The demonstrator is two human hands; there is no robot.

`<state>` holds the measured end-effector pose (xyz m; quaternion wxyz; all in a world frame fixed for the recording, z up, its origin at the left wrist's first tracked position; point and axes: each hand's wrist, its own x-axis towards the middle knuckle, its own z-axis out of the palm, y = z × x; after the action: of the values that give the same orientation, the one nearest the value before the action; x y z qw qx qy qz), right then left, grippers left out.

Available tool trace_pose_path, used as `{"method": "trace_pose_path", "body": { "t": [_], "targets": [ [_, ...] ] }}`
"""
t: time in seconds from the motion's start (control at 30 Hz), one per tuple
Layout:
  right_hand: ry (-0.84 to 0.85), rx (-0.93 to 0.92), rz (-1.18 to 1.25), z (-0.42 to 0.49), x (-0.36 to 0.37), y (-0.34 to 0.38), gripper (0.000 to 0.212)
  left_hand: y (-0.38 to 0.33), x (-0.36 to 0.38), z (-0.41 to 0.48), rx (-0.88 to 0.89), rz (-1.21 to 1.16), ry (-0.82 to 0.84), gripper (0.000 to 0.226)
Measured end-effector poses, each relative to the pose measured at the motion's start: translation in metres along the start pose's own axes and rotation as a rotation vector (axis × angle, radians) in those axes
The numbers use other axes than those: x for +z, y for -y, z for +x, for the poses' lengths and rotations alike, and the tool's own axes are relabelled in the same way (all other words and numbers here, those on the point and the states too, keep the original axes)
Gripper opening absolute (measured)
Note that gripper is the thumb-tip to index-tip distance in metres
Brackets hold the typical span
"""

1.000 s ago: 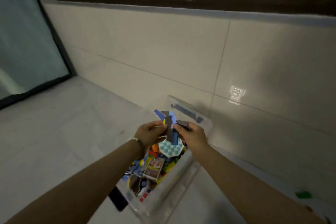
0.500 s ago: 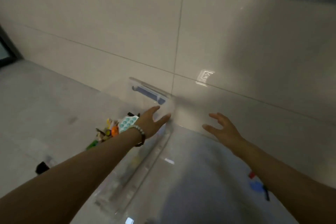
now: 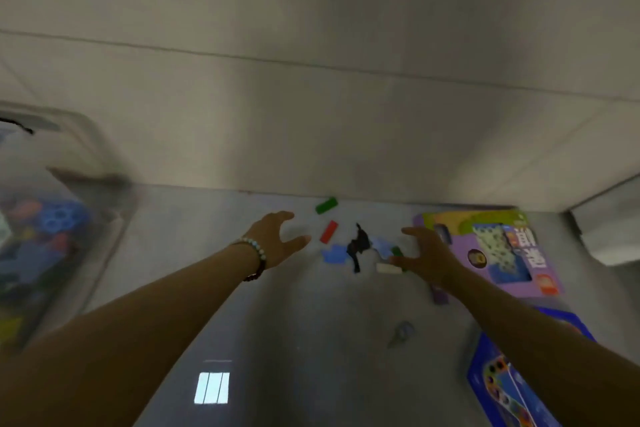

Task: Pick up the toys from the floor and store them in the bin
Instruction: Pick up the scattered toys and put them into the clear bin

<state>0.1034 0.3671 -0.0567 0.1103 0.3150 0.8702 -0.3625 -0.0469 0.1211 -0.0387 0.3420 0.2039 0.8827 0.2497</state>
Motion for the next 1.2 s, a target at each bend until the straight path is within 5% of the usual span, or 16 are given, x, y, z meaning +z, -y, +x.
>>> {"method": "trace_pose_path", "body": {
  "t": [0.23,0.43,0.77,0.93,1.2],
  "targets": [
    [-0.005,-0.054,0.002,0.020,0.035,-0.053,0.058,-0.010,0.075,0.045,-0.006,-0.226,-0.046,0.043],
    [-0.032,0.008,-0.088,0.036,0.061,-0.061,0.092,-0.015,0.097,0.048,-0.015,-0.351,-0.110,0.037],
    [-0.240,-0.046,0.058,0.040,0.079,-0.057,0.050,-0.020,0.110,0.052,0.000,-0.490,-0.160,0.016],
    [-0.312,-0.101,0.009,0.028,0.083,-0.062,0.031,-0.021,0.115,0.052,0.001,-0.520,-0.156,0.023],
    [-0.340,-0.038,0.035,0.017,0.081,-0.071,0.047,-0.027,0.120,0.050,-0.068,-0.646,-0.082,0.028]
  ]
}}
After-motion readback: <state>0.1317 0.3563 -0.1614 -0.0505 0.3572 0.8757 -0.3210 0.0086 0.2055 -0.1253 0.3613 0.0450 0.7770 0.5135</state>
